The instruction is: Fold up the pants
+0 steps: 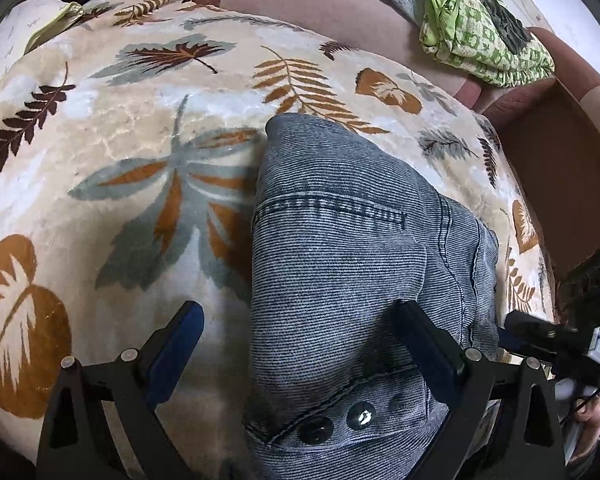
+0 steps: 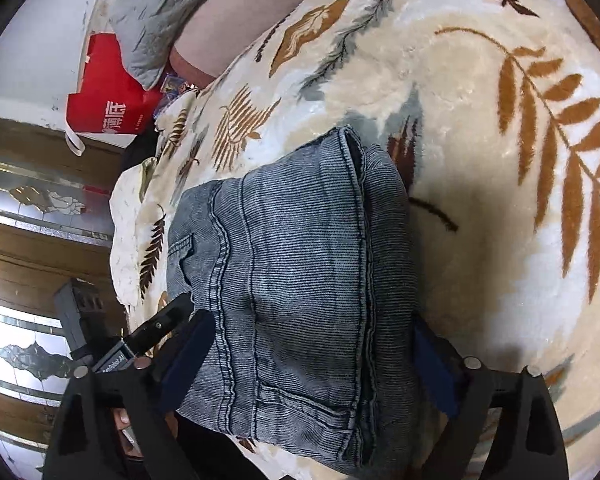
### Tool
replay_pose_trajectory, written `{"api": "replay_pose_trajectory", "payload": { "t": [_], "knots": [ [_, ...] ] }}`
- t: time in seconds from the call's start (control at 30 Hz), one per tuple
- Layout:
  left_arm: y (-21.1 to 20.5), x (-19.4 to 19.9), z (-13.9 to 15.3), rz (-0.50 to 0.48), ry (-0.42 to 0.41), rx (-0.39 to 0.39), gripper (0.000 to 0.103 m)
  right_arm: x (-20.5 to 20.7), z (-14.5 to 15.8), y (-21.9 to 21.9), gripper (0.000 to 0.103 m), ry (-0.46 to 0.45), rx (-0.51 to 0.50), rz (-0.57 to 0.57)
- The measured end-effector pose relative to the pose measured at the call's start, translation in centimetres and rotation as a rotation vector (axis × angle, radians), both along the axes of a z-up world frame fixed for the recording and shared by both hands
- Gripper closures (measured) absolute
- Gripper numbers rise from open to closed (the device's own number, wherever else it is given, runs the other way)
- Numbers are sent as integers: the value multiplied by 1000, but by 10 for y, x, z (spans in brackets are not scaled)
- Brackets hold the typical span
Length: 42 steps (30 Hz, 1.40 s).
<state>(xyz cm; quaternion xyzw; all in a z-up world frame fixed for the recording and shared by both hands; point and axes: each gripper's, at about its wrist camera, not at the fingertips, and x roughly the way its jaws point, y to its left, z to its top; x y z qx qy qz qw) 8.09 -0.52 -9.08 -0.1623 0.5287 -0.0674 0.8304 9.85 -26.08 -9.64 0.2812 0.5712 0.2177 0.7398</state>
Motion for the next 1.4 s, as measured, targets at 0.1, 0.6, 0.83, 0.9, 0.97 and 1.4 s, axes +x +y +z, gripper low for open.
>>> {"api": "replay_pose_trajectory", "payload": {
  "t": [0.1,0.6,0.83,0.9,0.97,1.4],
  "knots": [
    [-2,1,-2,-8,-5,13,6,-1,-7,-6,18,11,-5,-6],
    [-40,-10,25,-131,-84,237,71,-19,20,10,81,-106,-252,60],
    [-16,-8,26,-124,-59,107,62,-23,21,-16,77,-47,-131,-30],
    [-1,-13,28,-117,-68,39,45,-25,16,-31,67,-15,-73,-82],
    [15,-14,27,-75,-65,-22,35,-28,14,-44,50,-7,-20,-114],
    [-8,-5,14,-123,-42,-18,84,-17,8,0,81,-53,-101,45]
  ]
}}
